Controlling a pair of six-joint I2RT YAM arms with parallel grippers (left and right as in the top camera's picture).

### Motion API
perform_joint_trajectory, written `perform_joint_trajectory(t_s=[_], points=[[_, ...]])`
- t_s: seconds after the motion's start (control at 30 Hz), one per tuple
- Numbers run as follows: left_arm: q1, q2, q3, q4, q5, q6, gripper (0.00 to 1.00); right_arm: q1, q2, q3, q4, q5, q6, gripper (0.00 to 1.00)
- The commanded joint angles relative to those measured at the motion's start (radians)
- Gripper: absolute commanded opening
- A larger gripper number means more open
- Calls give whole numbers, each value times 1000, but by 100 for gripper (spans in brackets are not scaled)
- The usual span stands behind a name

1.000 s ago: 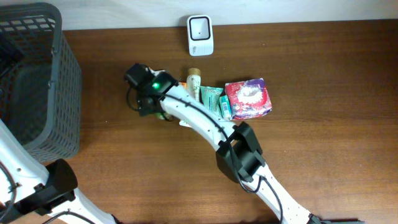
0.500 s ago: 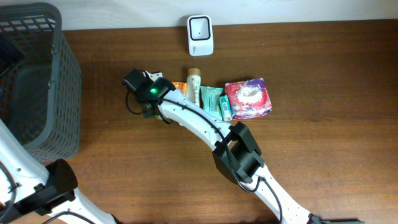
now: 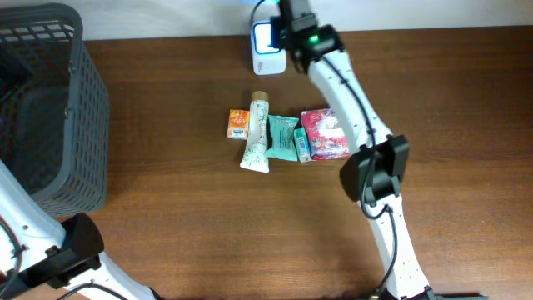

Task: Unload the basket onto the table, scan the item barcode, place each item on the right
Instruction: 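Lift the green jar with the right gripper up to the white scanner, then carry the jar right and set it at the table's right edge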

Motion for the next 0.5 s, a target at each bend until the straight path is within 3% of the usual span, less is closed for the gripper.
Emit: perform_joint_trajectory(t_s=[0.0,0.23,0.47], points=[[2,-6,3,1,-5,-6,99,-24,-19,23,159,-107,-3,61],[2,-6,3,1,-5,-6,99,-17,-15,-211,672,-106,-4,59],[2,-6,3,1,-5,-6,99,-15,-11,-248,700,-107,-3,59]])
